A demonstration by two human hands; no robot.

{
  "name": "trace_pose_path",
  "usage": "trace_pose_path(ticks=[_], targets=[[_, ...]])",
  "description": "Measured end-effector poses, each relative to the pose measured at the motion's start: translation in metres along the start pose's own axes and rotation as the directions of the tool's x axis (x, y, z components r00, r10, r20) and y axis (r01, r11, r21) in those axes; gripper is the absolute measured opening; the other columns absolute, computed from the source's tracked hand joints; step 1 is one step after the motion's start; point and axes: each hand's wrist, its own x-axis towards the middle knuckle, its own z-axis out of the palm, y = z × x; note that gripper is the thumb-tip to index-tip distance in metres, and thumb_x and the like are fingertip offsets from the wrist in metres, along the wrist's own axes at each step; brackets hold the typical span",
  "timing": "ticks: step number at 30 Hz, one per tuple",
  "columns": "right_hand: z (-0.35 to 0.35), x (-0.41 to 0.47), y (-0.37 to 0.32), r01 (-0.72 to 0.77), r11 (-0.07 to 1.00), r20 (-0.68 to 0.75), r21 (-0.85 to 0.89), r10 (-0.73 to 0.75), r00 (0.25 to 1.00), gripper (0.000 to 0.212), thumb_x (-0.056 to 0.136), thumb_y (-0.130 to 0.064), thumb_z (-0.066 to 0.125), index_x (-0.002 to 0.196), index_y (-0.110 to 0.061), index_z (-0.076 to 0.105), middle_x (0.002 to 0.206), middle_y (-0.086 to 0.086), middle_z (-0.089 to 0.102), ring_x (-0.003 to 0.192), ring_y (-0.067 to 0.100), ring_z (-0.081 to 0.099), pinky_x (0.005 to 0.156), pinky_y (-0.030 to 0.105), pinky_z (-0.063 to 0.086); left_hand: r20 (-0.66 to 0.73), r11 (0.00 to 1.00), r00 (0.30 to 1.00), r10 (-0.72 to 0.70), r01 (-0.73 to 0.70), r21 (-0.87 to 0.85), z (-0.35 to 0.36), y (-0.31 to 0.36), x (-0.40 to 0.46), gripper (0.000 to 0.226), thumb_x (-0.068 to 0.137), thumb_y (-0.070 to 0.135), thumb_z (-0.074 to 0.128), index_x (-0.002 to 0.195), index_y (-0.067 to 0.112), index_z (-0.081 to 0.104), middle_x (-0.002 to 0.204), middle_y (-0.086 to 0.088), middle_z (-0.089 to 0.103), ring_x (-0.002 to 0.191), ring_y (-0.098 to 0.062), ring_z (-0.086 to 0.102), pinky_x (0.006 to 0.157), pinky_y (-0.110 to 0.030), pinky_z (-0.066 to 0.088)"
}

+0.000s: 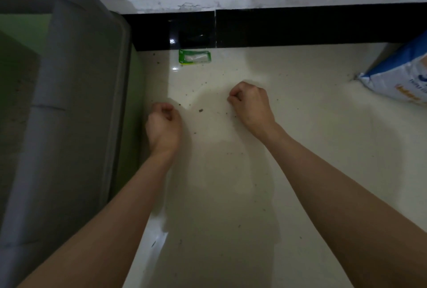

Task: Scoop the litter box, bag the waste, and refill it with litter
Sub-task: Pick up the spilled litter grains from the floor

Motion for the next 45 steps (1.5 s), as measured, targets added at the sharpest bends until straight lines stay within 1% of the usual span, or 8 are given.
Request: trace_pose_path(ticks=[8,13,16,27,33,38,42,45], targets=[[-0.012,-0.004,-0.006,-0.136,0.973,-0.018,0.189,0.142,0.99,0.016,0.091,-0.011,0.055,0.093,-0.003,0.068,0.098,0.008,0.068,0.089,0.017,0.061,0.085,0.03,0.047,0.011,0.997,0.997,0.073,-0.072,-0.037,0.002,-0.003,0.005,0.02,0.088,0.013,0.058,0.106,0.005,0.062,0.089,-0.007,0.06,0.082,-0.019,0.054,0.065,-0.017,0.035],[-0.041,-0.02,0.004,-0.426,0.011,0.409,0.905,0.257,0.876,0.033,0.096,-0.017,0.05,0.064,-0.017,0.042,0.049,-0.007,0.033,0.044,0.007,0.03,0.046,0.019,0.029,0.014,0.993,0.993,0.114,-0.113,-0.043,0.008,0.0,0.013,0.022,0.084,0.018,0.064,0.103,0.006,0.063,0.089,-0.004,0.059,0.081,-0.015,0.051,0.065,-0.016,0.033],[-0.051,-0.03,0.023,-0.435,-0.192,0.466,0.88,0.174,0.867,0.028,0.096,-0.021,0.044,0.068,-0.017,0.044,0.053,-0.006,0.038,0.046,0.006,0.035,0.044,0.017,0.03,0.015,0.993,0.993,0.117,-0.117,-0.005,0.011,0.002,0.017,0.018,0.083,0.014,0.065,0.097,0.004,0.067,0.093,-0.012,0.066,0.087,-0.021,0.058,0.067,-0.016,0.034],[-0.042,-0.052,0.027,-0.477,-0.049,0.471,0.877,0.278,0.837,0.024,0.094,-0.008,0.041,0.074,-0.008,0.056,0.058,0.0,0.063,0.056,0.01,0.057,0.055,0.017,0.045,0.121,0.975,0.987,-0.104,0.125,-0.183,0.001,-0.005,-0.012,0.015,0.09,0.015,0.054,0.083,0.007,0.064,0.077,-0.006,0.062,0.073,-0.018,0.055,0.068,-0.025,0.045],[-0.026,-0.07,0.019,-0.517,0.451,0.377,0.727,0.368,0.85,0.031,0.096,-0.015,0.047,0.068,-0.009,0.057,0.057,0.002,0.047,0.049,0.011,0.038,0.051,0.022,0.029,0.389,0.67,0.874,-0.292,0.477,-0.569,0.0,-0.006,-0.035,0.024,0.084,-0.005,0.042,0.071,0.009,0.057,0.04,0.007,0.054,0.039,-0.006,0.049,0.043,-0.016,0.039],[-0.023,-0.086,0.016,-0.376,0.797,0.191,0.473,0.324,0.927,0.022,0.093,-0.014,0.05,0.082,-0.011,0.069,0.06,-0.015,0.048,0.052,-0.004,0.043,0.055,0.012,0.031,0.424,0.86,0.873,-0.24,0.394,-0.323,0.0,-0.011,-0.062,0.027,0.08,0.003,0.044,0.06,0.014,0.059,0.041,0.006,0.049,0.039,-0.009,0.043,0.046,-0.021,0.034],[-0.023,-0.103,0.023,-0.366,0.842,0.179,0.395,0.32,0.93,0.02,0.092,-0.014,0.05,0.089,-0.014,0.07,0.069,-0.018,0.055,0.06,-0.005,0.047,0.058,0.011,0.033,0.499,0.976,0.854,0.147,-0.206,0.066,-0.007,-0.022,-0.09,0.022,0.088,0.015,0.049,0.077,0.015,0.068,0.07,0.005,0.062,0.066,-0.01,0.054,0.061,-0.019,0.038],[-0.028,-0.114,0.025,-0.396,0.802,0.199,0.448,0.342,0.918,0.018,0.091,-0.013,0.052,0.085,-0.016,0.069,0.057,-0.017,0.052,0.049,-0.005,0.044,0.053,0.013,0.032,0.487,0.952,0.822,0.294,-0.297,-0.074,-0.015,0.0,-0.092,0.025,0.09,0.015,0.05,0.073,0.023,0.066,0.055,0.016,0.055,0.052,0.005,0.05,0.053,-0.01,0.035]])
